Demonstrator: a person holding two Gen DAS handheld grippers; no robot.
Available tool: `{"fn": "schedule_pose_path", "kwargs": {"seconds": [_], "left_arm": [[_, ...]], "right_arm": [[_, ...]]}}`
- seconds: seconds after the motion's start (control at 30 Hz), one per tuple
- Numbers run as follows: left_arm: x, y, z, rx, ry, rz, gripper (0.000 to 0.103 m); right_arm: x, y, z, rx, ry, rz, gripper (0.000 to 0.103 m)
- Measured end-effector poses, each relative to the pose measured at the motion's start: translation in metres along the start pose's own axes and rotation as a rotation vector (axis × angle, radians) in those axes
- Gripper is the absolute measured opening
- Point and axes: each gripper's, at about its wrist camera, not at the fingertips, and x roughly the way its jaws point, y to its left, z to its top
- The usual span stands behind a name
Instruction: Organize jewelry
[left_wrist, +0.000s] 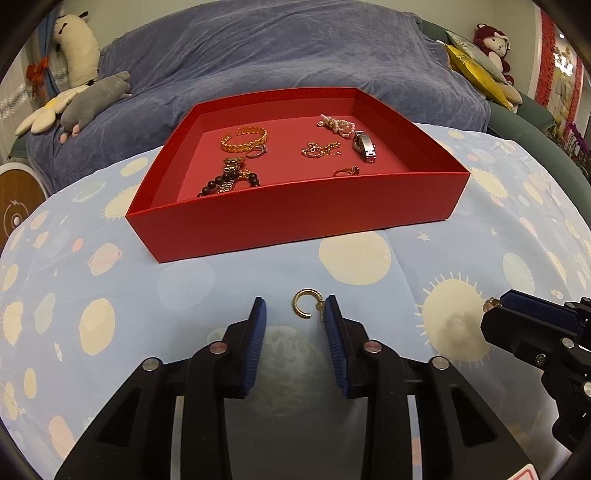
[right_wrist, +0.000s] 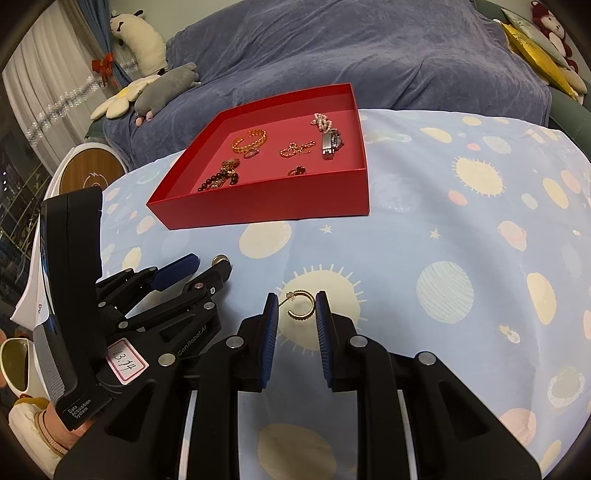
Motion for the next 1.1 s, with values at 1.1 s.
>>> {"fn": "schedule_pose_path", "kwargs": {"seconds": [1.1], "left_arm": [[-0.014,0.020,-0.002,-0.092,0.012,-0.139,0.000]], "right_arm": [[-0.005,-0.003,0.002,0.012,-0.012,0.020,0.020]]}}
